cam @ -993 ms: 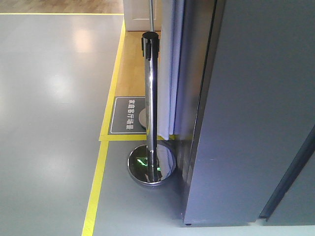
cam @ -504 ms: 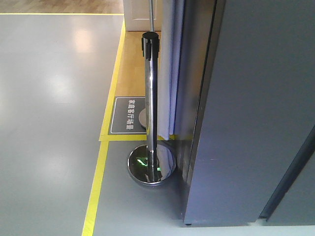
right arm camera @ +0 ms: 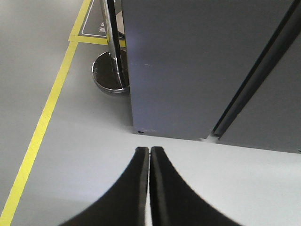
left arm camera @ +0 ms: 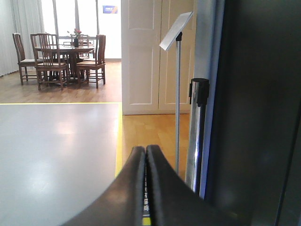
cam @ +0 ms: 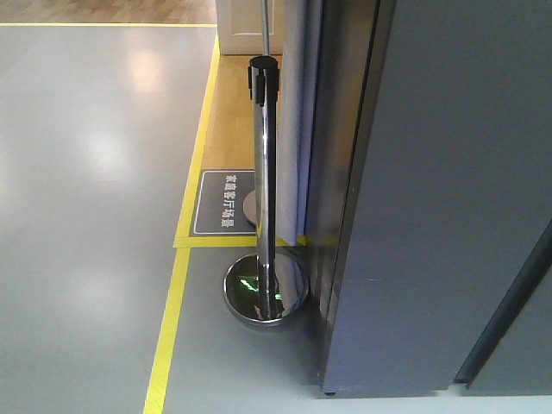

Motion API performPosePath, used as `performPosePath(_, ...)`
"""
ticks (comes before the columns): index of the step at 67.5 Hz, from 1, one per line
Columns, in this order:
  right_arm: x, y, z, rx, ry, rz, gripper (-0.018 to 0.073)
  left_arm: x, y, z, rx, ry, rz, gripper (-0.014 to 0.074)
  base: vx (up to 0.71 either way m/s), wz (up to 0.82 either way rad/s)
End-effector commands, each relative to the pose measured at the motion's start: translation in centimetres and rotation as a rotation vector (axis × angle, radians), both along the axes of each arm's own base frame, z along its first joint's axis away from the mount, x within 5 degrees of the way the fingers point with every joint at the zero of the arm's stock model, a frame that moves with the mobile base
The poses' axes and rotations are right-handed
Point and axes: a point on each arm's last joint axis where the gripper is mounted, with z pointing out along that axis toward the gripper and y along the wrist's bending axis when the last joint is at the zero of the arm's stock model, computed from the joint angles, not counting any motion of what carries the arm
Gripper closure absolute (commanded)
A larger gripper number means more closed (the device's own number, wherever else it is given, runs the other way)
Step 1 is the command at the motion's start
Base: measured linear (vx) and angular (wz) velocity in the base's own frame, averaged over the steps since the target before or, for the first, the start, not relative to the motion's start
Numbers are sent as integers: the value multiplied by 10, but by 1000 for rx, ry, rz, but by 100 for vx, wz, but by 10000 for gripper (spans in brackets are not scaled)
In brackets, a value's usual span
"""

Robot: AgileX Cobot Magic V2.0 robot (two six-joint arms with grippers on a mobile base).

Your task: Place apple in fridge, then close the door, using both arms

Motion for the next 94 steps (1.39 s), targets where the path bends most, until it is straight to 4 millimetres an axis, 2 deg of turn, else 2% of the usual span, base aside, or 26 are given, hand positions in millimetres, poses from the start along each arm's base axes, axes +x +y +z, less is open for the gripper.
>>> performPosePath(1, 4, 0, 10, -4, -68, 1, 561, 0, 0, -4, -11, -48, 1, 602, 0, 0)
performPosePath(62, 4, 0, 10, -4, -68, 1, 561, -1, 7, 1, -11, -106, 122, 602, 0, 0)
performPosePath(94, 4, 0, 10, -5, -68, 1, 561, -1, 6, 1, -12, -96, 99, 602, 0, 0)
